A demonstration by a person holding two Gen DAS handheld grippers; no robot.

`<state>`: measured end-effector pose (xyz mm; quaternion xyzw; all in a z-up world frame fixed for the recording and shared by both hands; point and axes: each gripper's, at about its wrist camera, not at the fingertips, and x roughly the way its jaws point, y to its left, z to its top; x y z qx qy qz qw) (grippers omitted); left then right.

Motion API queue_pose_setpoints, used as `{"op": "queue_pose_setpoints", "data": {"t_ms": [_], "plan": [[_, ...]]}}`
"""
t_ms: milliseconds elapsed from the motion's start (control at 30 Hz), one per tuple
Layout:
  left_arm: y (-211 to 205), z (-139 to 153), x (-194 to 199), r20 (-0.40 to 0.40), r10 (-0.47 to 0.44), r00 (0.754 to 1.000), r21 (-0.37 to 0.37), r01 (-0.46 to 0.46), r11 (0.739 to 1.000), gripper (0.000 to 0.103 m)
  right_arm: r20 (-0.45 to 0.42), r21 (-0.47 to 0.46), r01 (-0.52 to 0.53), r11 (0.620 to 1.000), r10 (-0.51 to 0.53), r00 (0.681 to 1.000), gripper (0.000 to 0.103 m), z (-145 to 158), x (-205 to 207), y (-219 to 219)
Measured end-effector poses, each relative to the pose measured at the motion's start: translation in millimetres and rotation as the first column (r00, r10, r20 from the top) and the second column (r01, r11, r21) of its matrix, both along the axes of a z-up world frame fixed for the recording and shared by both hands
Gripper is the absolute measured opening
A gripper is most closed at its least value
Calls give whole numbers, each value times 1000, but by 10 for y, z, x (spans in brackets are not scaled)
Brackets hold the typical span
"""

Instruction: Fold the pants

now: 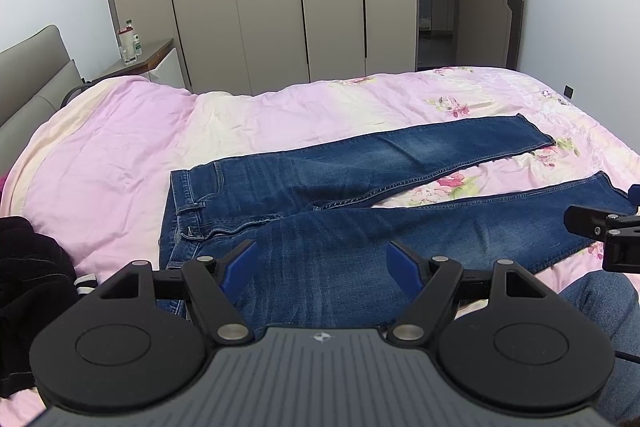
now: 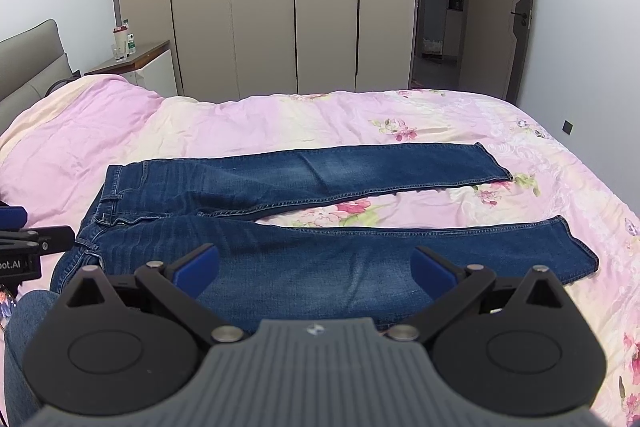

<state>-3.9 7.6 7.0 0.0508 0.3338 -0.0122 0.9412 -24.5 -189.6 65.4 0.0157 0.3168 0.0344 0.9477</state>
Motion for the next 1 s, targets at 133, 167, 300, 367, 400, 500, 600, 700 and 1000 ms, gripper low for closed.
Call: {"op": "queue_pose_setpoints", "data": {"t_ms": [133,167,300,367,400,500,600,700,1000], "plan": [[6,-7,20,0,-3,1000,1,3,1000,86,1,-4,-3,1000,3,1000,98,4,-10,10],[9,-6,17,1,-3,1000,0,3,1000,86,2,-5,-3,1000,3,1000,98,7,-8,10],[22,-4,0,2,-1,1000,-2,1,1000,86,2,-7,-5,1000,5,1000,98,6,-8,20],[5,-1,24,0,-2,1000,1,2,1000,86,2,-8,-6,1000,6,1000,98,8,-9,24],[6,-1,22,-1,-1,1000,1,1,1000,86,3,-9,-6,1000,6,1000,98,9,-11,25],[3,0,17,-2,-1,1000,0,1,1000,86,2,-12,-9,1000,9,1000,98,11,-22,46],[-13,2,11,-2,1,1000,1,-1,1000,86,2,-12,-10,1000,10,1000,98,19,-21,55],[32,21,13,-4,0,1000,-2,0,1000,86,1,-10,-10,1000,10,1000,98,23,-23,53],[38,27,12,-6,1,1000,-3,-1,1000,86,1,4,-8,1000,8,1000,98,16,-45,24]]}}
